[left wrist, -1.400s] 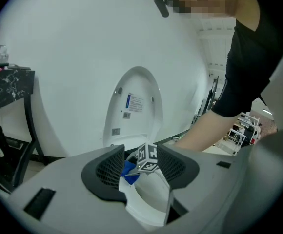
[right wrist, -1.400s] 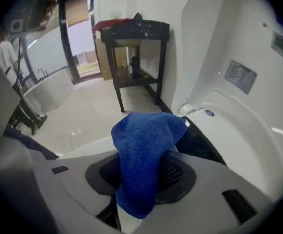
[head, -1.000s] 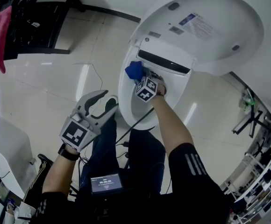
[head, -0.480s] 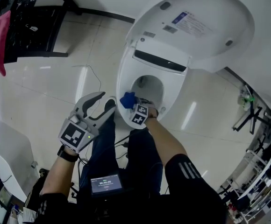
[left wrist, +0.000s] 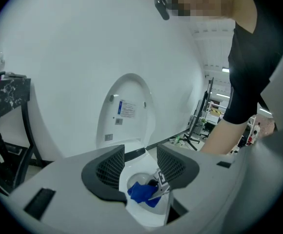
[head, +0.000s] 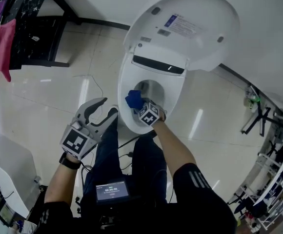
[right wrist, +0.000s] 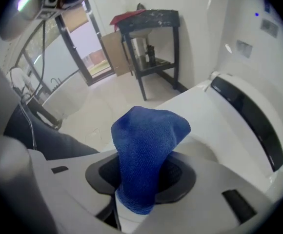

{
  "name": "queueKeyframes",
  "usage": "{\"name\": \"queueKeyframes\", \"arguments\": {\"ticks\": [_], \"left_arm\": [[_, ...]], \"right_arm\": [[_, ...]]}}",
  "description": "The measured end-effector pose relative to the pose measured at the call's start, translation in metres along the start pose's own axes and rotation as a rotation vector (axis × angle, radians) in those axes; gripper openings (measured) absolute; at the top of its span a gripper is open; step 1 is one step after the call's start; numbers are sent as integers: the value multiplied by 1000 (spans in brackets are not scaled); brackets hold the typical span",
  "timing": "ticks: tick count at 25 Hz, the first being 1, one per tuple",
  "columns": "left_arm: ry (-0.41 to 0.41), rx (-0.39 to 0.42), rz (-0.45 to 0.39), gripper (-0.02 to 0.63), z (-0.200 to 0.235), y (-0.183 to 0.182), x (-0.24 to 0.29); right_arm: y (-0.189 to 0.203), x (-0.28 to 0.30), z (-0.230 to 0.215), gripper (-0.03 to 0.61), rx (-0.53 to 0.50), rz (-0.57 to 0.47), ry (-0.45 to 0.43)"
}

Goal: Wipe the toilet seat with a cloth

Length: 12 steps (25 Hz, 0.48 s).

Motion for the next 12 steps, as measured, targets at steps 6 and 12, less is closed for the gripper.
{"name": "queueKeyframes", "arguments": {"ticks": [6, 12], "left_arm": [[22, 47, -37, 212, -20, -47, -5], [53, 117, -80, 212, -43, -96, -17]], "right_arm": [[-63, -107, -37, 172, 112, -218, 139], [-116, -216, -32, 172, 152, -438, 210]]}}
Point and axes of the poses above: the fingertips, and each gripper's own axes: x forward along the fingers, z to its left, y out of its underside, the point moved 7 cm from there along -x, backward along the fingers, and after that the axes turned 9 degrees about -z, right-handed, at the moved point
